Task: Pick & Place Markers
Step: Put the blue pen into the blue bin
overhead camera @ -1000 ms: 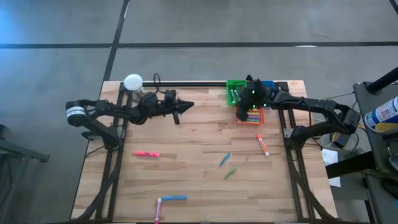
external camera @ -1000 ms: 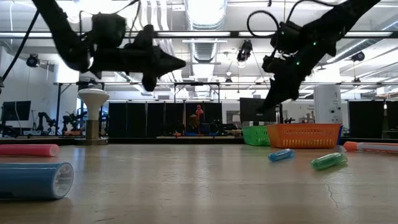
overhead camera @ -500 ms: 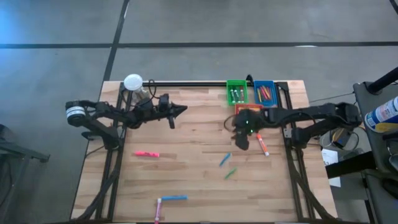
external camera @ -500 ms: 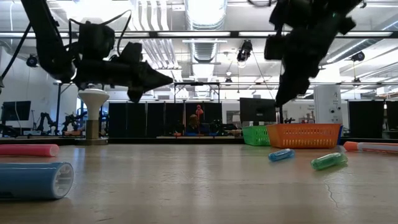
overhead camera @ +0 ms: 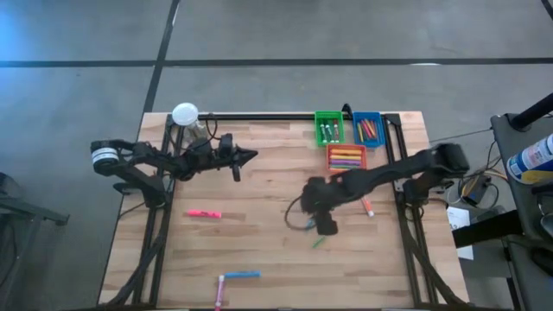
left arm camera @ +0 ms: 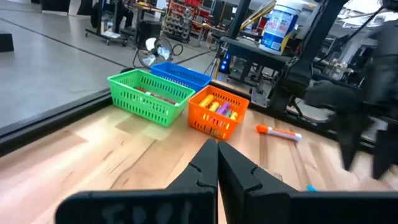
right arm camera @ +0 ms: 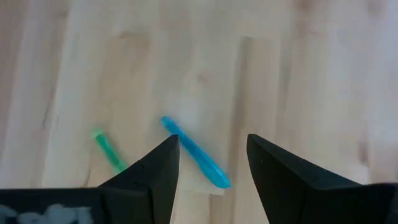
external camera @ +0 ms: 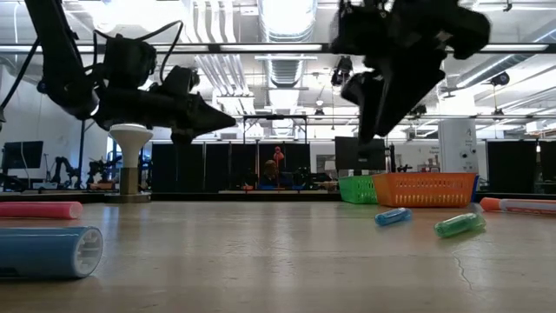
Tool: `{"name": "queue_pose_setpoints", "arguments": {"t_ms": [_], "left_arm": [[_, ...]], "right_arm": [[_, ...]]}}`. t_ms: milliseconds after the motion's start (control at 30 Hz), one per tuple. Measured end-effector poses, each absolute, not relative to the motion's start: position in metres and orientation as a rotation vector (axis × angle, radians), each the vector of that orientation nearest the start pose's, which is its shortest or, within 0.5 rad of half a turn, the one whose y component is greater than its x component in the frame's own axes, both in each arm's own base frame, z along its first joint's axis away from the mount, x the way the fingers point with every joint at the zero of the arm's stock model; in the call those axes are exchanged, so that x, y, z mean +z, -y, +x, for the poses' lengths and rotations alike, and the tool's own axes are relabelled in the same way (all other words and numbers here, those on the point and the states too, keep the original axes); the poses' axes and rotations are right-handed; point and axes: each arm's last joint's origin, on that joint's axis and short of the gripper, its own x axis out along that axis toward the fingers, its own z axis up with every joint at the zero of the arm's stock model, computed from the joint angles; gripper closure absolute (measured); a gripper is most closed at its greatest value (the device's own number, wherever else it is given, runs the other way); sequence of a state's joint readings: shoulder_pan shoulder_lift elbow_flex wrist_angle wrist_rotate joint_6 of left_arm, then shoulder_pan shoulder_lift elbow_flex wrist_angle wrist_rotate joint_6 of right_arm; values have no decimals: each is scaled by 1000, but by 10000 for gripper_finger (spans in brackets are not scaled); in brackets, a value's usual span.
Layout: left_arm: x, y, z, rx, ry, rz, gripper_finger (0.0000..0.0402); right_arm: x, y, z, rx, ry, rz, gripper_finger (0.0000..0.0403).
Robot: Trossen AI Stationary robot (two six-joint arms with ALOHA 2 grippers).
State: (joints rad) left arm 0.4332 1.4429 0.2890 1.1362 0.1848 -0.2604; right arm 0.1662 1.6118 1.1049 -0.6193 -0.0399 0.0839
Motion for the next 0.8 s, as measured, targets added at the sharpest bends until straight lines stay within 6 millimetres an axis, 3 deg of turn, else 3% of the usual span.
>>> {"name": "queue_pose_setpoints", "arguments": {"t_ms": [133, 333, 467, 800], "left_arm": [[162, -94, 215, 250, 8, -265, 398], [161, -94, 215, 250, 5, -265, 398], [160, -93, 214, 250, 2, -265, 398], [160, -93, 214, 251, -1, -266, 398]], "right_arm": [[208, -72, 335, 261, -1248, -146, 226], [188, -94, 354, 376, -1394, -306, 243], [174, -102, 359, 384, -1432, -424, 260], [156, -103, 358, 423, -1479, -513, 291]]}}
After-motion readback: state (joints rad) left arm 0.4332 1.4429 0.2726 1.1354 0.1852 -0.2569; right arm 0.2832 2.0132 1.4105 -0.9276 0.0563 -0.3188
